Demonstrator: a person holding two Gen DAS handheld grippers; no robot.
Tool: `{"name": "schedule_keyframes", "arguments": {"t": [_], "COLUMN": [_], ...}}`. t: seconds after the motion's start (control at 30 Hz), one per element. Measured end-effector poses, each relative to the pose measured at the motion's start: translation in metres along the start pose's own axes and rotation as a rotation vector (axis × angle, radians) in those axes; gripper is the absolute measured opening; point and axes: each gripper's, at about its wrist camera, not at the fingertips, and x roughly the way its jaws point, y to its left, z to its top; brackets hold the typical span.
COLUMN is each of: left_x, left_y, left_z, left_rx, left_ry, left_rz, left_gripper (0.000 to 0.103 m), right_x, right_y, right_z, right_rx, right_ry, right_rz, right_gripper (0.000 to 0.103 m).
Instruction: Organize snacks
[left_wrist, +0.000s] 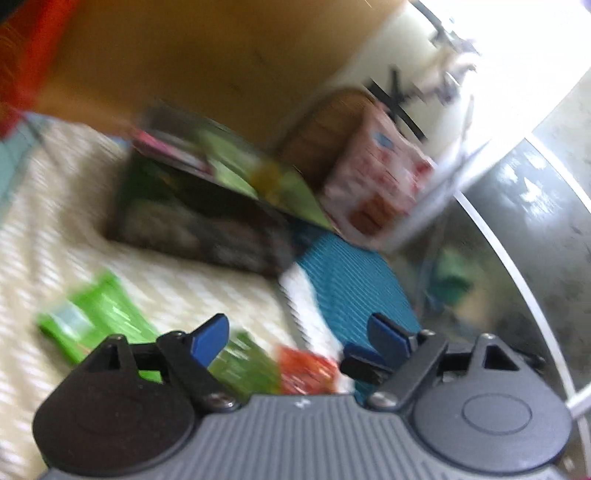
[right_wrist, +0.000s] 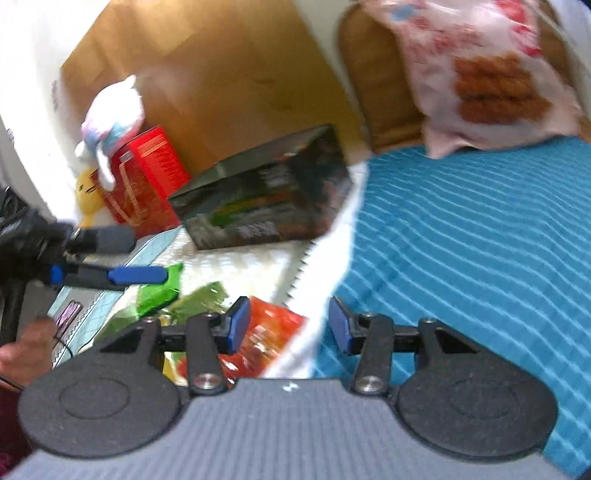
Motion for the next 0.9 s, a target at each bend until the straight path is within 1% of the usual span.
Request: {"name": "schedule_keyframes", "arguments": {"t": [0.03,0.1,0.13,0.17,0.2,0.27,0.33,0.4,0.47,0.53,0.63,0.73,0.77,0.9], "left_x": [0.006,0.015,0.019,0.024,0.027,0.031,0.033,0.033,0.031,0.029,0.029,0.029,0.029,0.029], "left_y": [-0.006,-0.015,-0.017,-0.018,-0.017,-0.017,-0.016,-0.017,-0.015,-0.014,-0.016,-0.016,-0.016,-0.017], "left_z": [-0.005,-0.016,-0.021,-0.026,-0.031,-0.039,-0.043,-0.046,-0.050,-0.051,-0.052,-0.052,-0.052,-0.053], "left_rx": [0.009,0.026,0.032,0.035,0.033,0.032,0.033,0.032,0.044,0.055,0.063,0.069,0.070,0.073], "left_ry": [0.023,0.068,0.086,0.107,0.125,0.147,0.150,0.151,0.146,0.141,0.140,0.136,0.134,0.127], "left_rz": [-0.019,-0.046,-0.049,-0.047,-0.032,0.016,0.038,0.048,0.073,0.084,0.096,0.099,0.099,0.099], "left_gripper": [0.081,0.074,0.072,0.068,0.063,0.059,0.057,0.054,0.051,0.050,0.050,0.050,0.050,0.050], "right_x": [-0.002,-0.003,-0.002,-0.003,-0.003,-0.002,-0.003,-0.006,-0.007,-0.002,0.014,0.032,0.036,0.025], "right_y": [-0.006,-0.016,-0.019,-0.022,-0.022,-0.019,-0.017,-0.019,-0.019,-0.019,-0.016,-0.016,-0.016,-0.018], "right_z": [-0.002,-0.004,-0.006,-0.008,-0.009,-0.010,-0.010,-0.007,0.000,0.008,0.018,0.020,0.017,0.007], "right_rx": [0.039,0.122,0.156,0.180,0.193,0.201,0.200,0.199,0.192,0.169,0.124,0.105,0.108,0.154], "right_ry": [0.003,0.011,0.015,0.013,0.011,0.014,0.009,-0.016,-0.038,-0.040,-0.005,0.069,0.094,0.126], "right_rz": [0.006,0.035,0.049,0.062,0.072,0.082,0.086,0.090,0.097,0.104,0.104,0.112,0.112,0.182], "right_gripper": [0.050,0.049,0.049,0.049,0.048,0.047,0.044,0.044,0.044,0.044,0.044,0.044,0.042,0.042]}}
